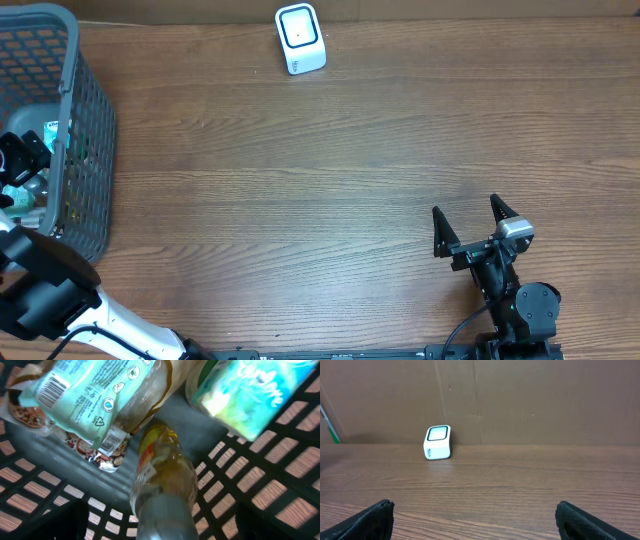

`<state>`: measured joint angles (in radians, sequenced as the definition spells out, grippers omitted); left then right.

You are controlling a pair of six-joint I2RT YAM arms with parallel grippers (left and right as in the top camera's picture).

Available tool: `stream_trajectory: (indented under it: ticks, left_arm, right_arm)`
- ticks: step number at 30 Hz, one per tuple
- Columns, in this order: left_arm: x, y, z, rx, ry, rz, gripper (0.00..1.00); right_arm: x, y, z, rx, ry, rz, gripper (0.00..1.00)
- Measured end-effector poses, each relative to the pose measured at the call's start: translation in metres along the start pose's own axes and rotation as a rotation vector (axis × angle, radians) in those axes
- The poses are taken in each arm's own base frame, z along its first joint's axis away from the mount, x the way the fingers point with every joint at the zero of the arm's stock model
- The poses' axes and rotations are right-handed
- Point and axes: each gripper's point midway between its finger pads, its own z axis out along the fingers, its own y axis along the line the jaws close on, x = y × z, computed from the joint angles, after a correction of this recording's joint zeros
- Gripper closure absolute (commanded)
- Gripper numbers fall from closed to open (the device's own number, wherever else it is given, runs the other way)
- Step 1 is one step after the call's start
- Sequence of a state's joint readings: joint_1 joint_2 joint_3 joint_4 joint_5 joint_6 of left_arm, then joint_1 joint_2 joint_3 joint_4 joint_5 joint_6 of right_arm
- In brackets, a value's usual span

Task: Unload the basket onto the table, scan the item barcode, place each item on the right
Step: 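Reach the left gripper into the basket and grasp the yellow bottle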

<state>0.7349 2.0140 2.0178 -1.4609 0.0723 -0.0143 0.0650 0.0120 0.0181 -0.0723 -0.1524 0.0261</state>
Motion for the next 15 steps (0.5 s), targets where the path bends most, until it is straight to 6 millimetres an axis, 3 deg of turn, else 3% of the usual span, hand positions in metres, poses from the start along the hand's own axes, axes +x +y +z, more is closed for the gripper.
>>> stream_trajectory:
  ticks: [8, 15]
  left_arm:
    - [0.001, 0.002, 0.029, -0.001, 0.078, -0.005, 0.13]
    - [0.002, 0.003, 0.048, 0.002, 0.124, 0.003, 0.33]
  right_arm:
    - [0.0, 0.0, 0.0, 0.0, -0.001, 0.0, 0.0]
    - [0.0, 0.0, 0.0, 0.0, -0.001, 0.0, 0.0]
